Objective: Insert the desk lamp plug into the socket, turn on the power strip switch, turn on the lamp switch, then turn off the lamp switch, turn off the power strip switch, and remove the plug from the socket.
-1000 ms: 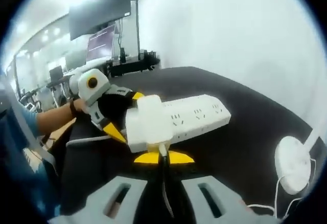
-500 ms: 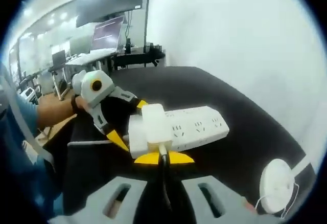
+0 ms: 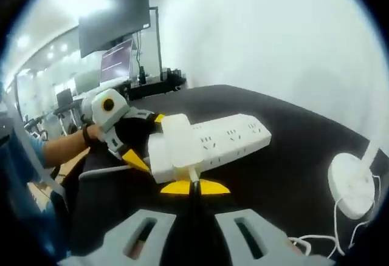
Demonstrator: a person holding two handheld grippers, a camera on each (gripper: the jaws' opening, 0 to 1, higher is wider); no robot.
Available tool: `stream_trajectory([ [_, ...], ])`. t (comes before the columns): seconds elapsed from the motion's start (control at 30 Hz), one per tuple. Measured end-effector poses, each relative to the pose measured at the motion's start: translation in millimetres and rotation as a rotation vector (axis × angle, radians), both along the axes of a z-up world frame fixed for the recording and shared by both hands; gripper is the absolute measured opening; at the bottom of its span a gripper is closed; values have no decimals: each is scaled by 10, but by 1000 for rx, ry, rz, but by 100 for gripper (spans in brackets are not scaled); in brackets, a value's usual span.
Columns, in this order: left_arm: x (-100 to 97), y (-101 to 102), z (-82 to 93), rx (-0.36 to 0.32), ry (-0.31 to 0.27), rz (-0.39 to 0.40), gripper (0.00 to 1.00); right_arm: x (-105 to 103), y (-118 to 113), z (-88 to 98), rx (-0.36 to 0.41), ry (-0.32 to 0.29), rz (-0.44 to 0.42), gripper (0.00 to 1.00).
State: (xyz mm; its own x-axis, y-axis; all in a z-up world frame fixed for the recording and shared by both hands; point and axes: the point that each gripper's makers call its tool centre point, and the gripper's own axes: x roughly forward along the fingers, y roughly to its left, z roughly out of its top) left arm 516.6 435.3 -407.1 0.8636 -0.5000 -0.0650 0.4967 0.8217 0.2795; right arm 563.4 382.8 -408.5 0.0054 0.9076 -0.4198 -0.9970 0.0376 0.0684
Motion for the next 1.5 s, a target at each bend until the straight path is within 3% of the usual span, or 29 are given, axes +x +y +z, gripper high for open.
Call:
stream_trajectory([
  [0.07, -5, -37, 8, 1, 2, 0, 44, -3, 7, 44, -27, 9, 9, 3],
  [0.1, -3, -35, 5, 0, 5, 0, 44, -9, -5, 48, -78, 3, 28, 3],
  [0.17, 5, -8, -7, 1, 7, -2, 44, -23, 62, 196, -91, -40, 56, 3],
  [0.2, 9, -2, -11, 1, 9, -2, 44, -26, 73, 237, -151, -70, 61, 3],
  [0.23, 10, 6, -11, 1, 9, -1, 44, -7, 79, 233, -229, -170, 91, 3],
  [0.3, 8, 38, -10, -2, 8, 2, 44, -54, 132, 313, -276, -269, 117, 3],
  [0.33, 7, 44, -8, -5, 7, 2, 44, -59, 134, 315, -292, -284, 122, 3],
  [0.43, 6, 28, -4, -7, 8, 0, 44, -47, 98, 270, -283, -266, 120, 4],
  [0.53, 5, 1, -18, 7, 4, -7, 44, -22, -4, 132, -227, -165, 93, 3],
  [0.57, 3, -17, -13, 9, 2, -9, 44, -36, 11, 162, -158, -129, 87, 3],
  [0.6, 2, -25, -12, 8, 2, -10, 44, -28, -32, 124, -157, -74, 73, 3],
  [0.67, 6, -20, -13, 6, 2, -12, 44, 10, -78, 46, -148, -66, 65, 3],
  [0.73, 4, -40, -7, 5, 2, -12, 43, -3, -65, 64, -98, -20, 51, 3],
  [1.0, 10, 2, -11, 5, 1, -12, 43, -2, -50, 81, -124, -46, 50, 3],
  [1.13, 14, 21, -17, 3, 2, -12, 44, -41, 10, 248, -140, -79, 73, 3],
  [1.2, 16, 24, -17, 2, 3, -11, 44, -12, -1, 231, -219, -153, 94, 3],
  [1.37, 16, 0, -12, 2, 2, -10, 44, -10, -27, 199, -198, -123, 99, 4],
  [1.5, 15, -11, -7, 0, 1, -11, 44, -40, -151, 234, -223, -81, 184, 10],
])
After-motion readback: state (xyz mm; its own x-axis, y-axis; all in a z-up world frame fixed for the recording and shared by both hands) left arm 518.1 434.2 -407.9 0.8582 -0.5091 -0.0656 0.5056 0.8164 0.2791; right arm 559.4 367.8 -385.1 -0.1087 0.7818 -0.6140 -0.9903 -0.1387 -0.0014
